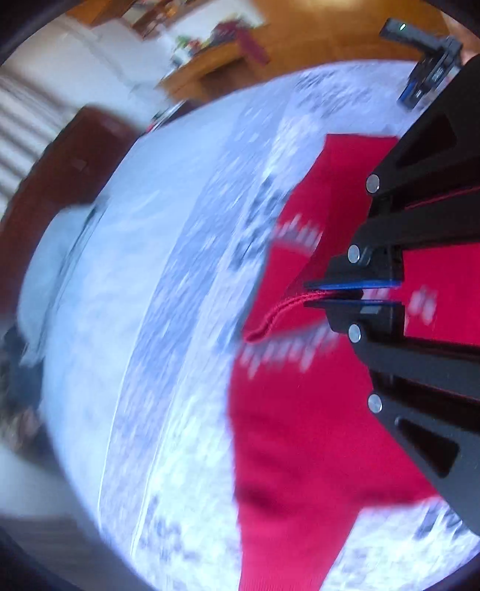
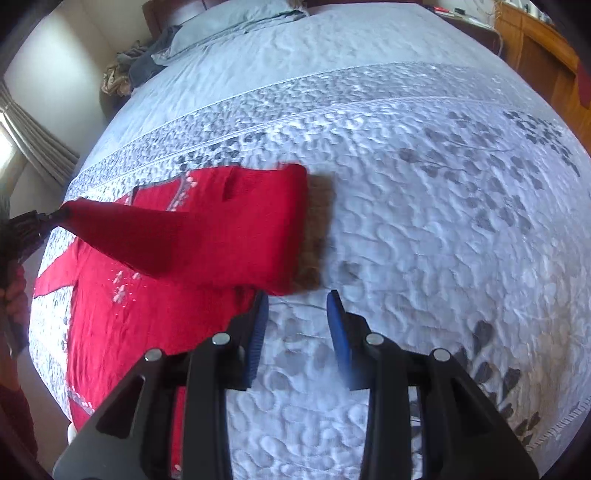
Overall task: Fold small clothes
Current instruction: 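Grasp the other sleeve with the left gripper and lift it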
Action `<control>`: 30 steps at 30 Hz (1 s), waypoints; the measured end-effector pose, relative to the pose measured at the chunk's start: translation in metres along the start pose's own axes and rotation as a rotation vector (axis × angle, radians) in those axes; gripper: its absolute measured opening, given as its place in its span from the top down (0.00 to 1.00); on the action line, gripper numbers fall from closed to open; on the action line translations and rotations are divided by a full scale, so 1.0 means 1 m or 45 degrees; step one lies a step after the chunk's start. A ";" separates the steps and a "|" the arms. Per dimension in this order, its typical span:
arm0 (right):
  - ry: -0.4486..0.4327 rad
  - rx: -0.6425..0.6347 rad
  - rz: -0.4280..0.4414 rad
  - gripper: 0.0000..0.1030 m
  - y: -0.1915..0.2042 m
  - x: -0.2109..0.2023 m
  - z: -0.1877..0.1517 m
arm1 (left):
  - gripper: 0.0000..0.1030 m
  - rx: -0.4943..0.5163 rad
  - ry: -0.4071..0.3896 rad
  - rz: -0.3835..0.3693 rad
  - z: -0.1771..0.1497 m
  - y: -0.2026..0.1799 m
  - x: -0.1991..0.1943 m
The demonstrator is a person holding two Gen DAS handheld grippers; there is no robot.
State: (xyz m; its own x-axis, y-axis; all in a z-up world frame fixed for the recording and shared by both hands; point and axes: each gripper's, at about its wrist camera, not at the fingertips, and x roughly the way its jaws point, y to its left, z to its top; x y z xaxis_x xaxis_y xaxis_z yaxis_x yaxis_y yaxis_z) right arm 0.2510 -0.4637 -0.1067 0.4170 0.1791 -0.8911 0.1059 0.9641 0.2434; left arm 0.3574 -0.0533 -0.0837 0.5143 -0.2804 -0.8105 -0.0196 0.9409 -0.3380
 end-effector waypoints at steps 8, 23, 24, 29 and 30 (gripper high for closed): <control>0.183 0.068 0.057 0.54 0.021 0.064 0.026 | 0.96 -0.109 0.106 0.112 -0.008 0.077 0.047; 0.344 0.027 -0.053 0.88 0.021 0.107 0.029 | 0.94 -0.211 0.221 0.105 -0.022 0.128 0.076; 0.326 0.006 -0.065 0.82 0.024 0.102 0.030 | 0.94 -0.230 0.204 0.104 -0.020 0.133 0.069; 0.187 -0.079 -0.140 0.73 0.042 0.069 0.035 | 0.90 -0.228 0.094 0.064 -0.004 0.137 0.033; 0.164 -0.087 -0.125 0.73 0.048 0.065 0.037 | 0.90 -0.219 0.095 0.043 -0.001 0.133 0.032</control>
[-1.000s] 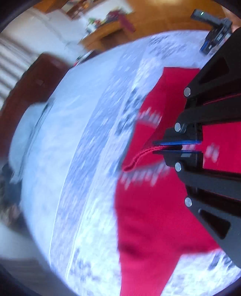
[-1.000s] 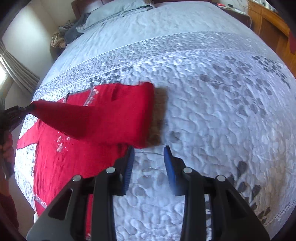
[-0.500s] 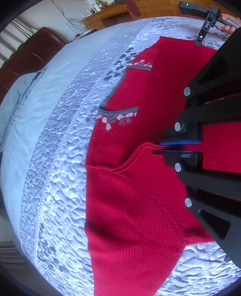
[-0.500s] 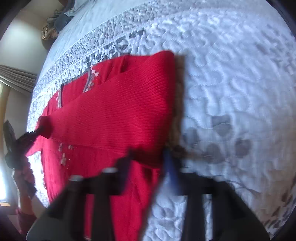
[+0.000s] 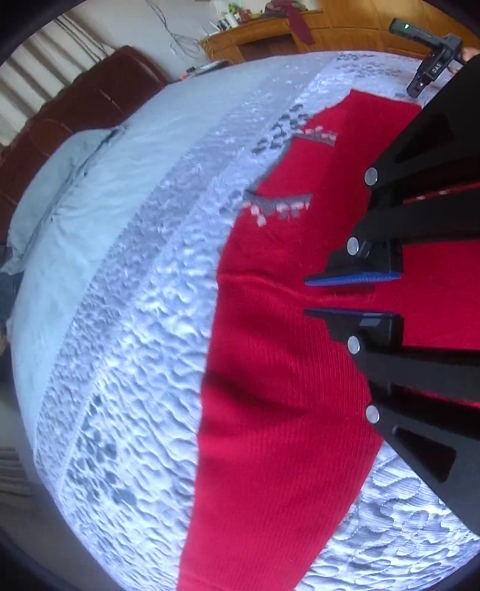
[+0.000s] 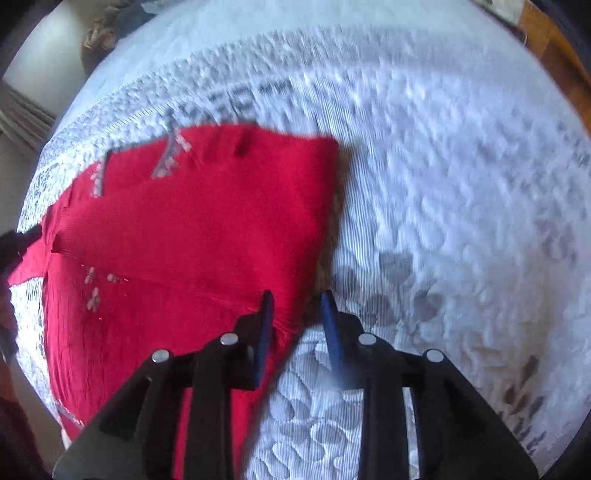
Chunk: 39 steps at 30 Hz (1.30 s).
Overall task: Fold small clothes
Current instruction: 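Grasp the other sleeve with the left gripper and lift it, then fold the held sleeve across the body with the left gripper and release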
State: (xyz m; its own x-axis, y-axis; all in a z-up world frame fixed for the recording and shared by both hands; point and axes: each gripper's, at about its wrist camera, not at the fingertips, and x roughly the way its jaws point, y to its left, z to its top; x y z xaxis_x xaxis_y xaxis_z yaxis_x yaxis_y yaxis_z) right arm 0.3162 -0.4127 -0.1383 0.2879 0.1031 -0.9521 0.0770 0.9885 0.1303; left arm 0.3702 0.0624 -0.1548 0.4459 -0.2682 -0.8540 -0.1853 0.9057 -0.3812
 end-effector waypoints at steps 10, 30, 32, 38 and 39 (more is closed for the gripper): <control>0.169 0.008 -0.003 0.77 0.023 0.061 0.008 | 0.77 0.146 0.258 0.067 -0.022 -0.050 0.073; 0.089 -0.119 0.027 0.62 0.068 0.023 -0.027 | 0.37 -0.028 0.133 0.432 -0.009 0.146 -0.060; 0.104 -0.119 0.030 0.62 0.073 0.027 -0.025 | 0.37 -0.158 0.135 0.480 -0.001 0.193 -0.075; 0.111 -0.128 0.013 0.63 0.090 0.037 -0.014 | 0.37 -0.377 0.090 0.571 0.029 0.288 -0.104; 0.113 -0.134 0.013 0.63 0.094 0.039 -0.013 | 0.37 -0.420 0.088 0.564 0.034 0.300 -0.105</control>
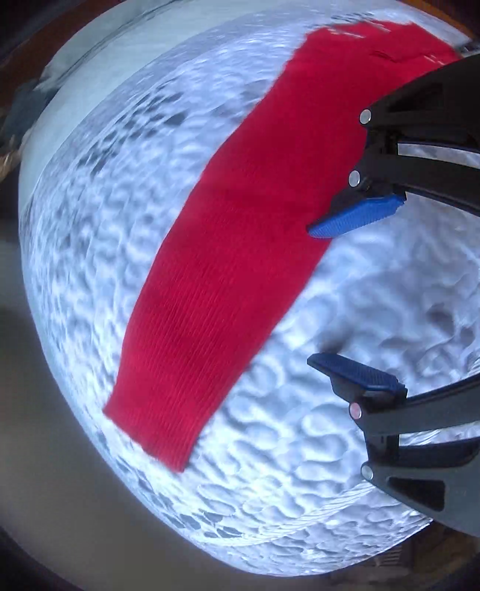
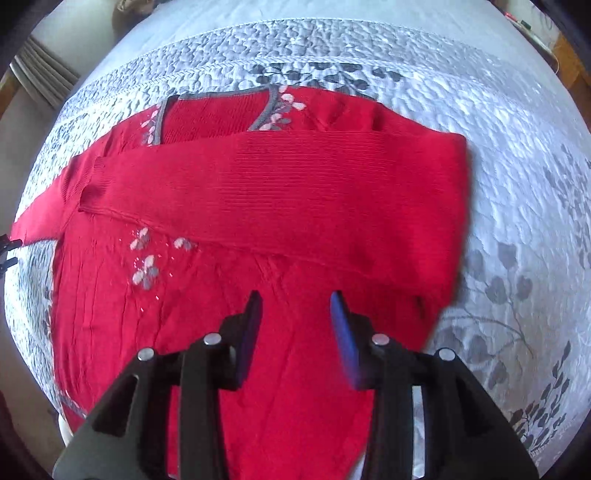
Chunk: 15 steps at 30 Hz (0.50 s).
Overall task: Fold small clothes
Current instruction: 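Fold the held sleeve across the body with the left gripper and release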
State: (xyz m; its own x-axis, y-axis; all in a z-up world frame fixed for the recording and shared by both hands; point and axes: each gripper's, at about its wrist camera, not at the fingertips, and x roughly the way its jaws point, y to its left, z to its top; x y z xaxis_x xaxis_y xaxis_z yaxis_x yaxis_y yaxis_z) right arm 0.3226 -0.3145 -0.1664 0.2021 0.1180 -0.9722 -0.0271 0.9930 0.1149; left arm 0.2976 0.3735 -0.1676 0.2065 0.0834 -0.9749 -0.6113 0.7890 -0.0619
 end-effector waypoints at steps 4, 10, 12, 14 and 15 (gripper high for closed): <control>0.005 -0.028 -0.008 0.62 0.013 0.007 0.006 | 0.38 -0.142 -0.001 -0.103 0.026 0.024 0.012; 0.007 -0.036 -0.024 0.60 0.015 0.014 0.007 | 0.89 -0.159 -0.034 -0.113 0.041 0.019 0.015; 0.006 -0.045 -0.031 0.60 0.015 0.015 0.006 | 0.93 -0.167 -0.045 -0.136 0.042 0.016 0.015; 0.002 -0.052 -0.034 0.60 0.014 0.014 0.004 | 0.94 -0.164 -0.119 -0.156 0.040 0.009 0.006; 0.001 -0.051 -0.029 0.59 0.014 0.014 0.002 | 0.94 -0.157 -0.161 -0.179 0.039 0.004 0.000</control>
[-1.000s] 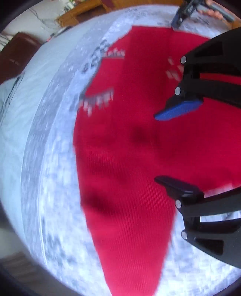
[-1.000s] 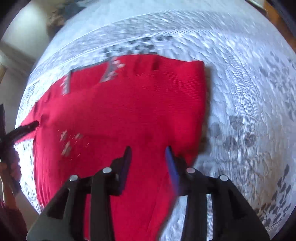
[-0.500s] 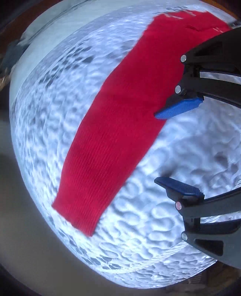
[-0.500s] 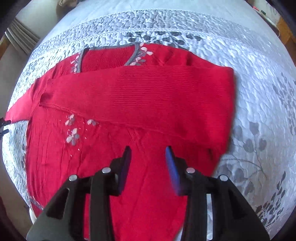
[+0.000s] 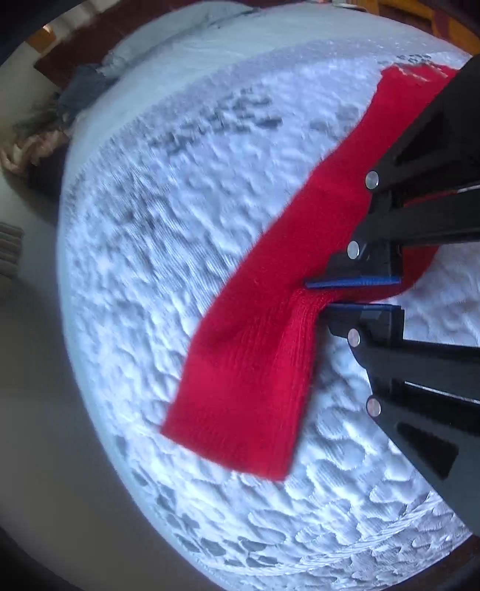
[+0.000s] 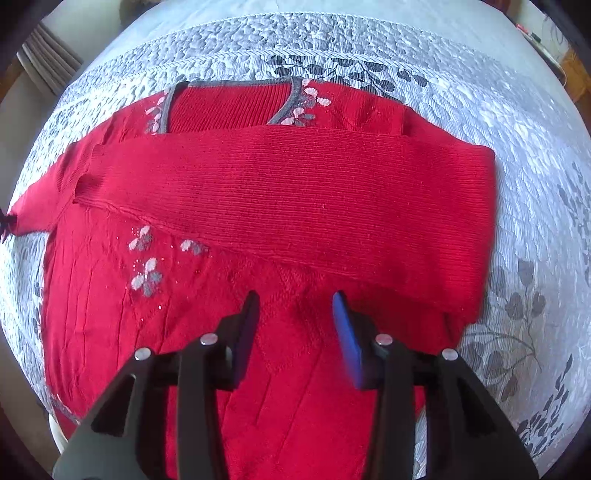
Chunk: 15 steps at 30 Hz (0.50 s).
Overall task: Fold small clothes
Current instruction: 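Fold the held sleeve across the body with the left gripper and release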
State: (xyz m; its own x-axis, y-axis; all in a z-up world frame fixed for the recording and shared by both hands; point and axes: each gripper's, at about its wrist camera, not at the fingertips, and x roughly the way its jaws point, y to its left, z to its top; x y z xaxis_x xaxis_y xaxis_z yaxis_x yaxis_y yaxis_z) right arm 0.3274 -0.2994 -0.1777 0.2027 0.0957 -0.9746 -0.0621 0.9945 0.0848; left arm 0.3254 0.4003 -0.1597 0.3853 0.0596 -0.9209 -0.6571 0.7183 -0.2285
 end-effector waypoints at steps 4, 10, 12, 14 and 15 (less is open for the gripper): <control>-0.015 0.000 0.007 0.58 -0.004 -0.005 -0.006 | 0.94 0.190 -0.126 -0.141 -0.021 -0.059 -0.035; -0.038 0.013 0.032 0.57 -0.014 -0.015 -0.022 | 0.94 0.483 -0.117 -0.324 -0.075 -0.162 -0.069; -0.046 0.017 0.034 0.57 -0.019 -0.019 -0.028 | 0.94 0.570 -0.097 -0.391 -0.103 -0.194 -0.080; -0.057 0.025 0.034 0.57 -0.025 -0.023 -0.032 | 0.94 0.635 -0.073 -0.458 -0.130 -0.224 -0.086; -0.062 0.035 0.039 0.57 -0.029 -0.026 -0.035 | 0.94 0.678 -0.061 -0.484 -0.145 -0.243 -0.088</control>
State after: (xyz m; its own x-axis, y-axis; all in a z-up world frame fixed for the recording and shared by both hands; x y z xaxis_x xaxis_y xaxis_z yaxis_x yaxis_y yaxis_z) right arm 0.2901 -0.3324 -0.1624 0.2486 0.1278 -0.9601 -0.0427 0.9917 0.1210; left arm 0.3574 0.1199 -0.0690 0.5640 -0.2442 -0.7889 -0.0632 0.9397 -0.3361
